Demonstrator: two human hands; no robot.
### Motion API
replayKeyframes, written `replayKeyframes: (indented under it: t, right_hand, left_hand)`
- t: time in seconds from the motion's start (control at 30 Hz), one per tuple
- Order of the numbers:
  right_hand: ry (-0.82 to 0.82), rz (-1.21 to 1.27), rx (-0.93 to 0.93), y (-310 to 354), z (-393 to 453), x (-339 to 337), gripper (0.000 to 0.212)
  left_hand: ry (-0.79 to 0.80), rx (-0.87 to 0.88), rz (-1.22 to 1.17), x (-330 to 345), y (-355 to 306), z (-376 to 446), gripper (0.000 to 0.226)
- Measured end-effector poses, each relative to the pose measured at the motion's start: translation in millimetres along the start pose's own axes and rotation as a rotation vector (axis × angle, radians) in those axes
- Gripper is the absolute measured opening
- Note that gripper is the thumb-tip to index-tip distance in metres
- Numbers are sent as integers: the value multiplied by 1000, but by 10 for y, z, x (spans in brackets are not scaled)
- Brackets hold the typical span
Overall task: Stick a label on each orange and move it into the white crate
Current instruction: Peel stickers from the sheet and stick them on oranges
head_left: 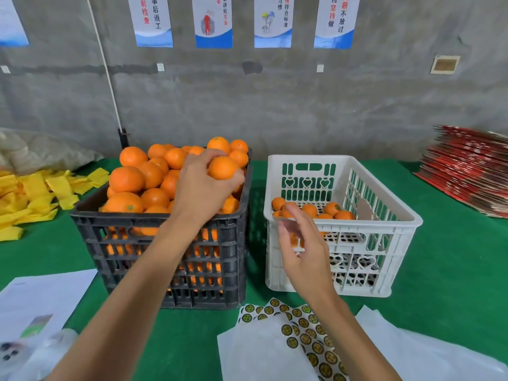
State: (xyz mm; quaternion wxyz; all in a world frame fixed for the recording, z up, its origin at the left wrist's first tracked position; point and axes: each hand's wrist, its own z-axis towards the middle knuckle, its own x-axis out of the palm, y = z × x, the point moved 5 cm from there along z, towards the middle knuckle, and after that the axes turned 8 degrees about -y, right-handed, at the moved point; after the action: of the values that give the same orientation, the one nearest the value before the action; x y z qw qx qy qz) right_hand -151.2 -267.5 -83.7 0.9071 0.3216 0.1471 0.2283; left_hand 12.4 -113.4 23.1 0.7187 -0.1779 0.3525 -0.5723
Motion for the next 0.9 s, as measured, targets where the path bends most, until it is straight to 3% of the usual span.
replayKeyframes:
  t: [0.13,0.23,0.33,0.4,0.5,0.6,0.73,0.9]
  right_hand:
    - [64,89,34,92,-141,53,81]
    - [104,49,82,-107,-425,-72,81]
    - [266,-88,205,-394,-781,-193,82]
    - [411,-208,271,-568,-979,-228,79]
    - [600,-347,297,-734,-1215,-266,86]
    - [692,-436,260,-836,-1409,-310,81]
    - [736,-583,143,-882,-1542,-294,73]
    - [601,-502,256,-915,-1526,-265,43]
  left_hand:
    - [235,145,-374,175,-373,-792,48]
    - [341,156,-421,381,-246,-1308,49]
    - [416,19,-369,563,111,-1718,49]
    - [486,-220,-373,697,384,-2016,43]
    - [454,-587,-452,783,711,-2382,27]
    - [384,-794,-545,810,938,-2621,27]
    - [303,-830,-566,811,986,-2711,40]
    - [269,-812,-532,800,1036,-2747,46]
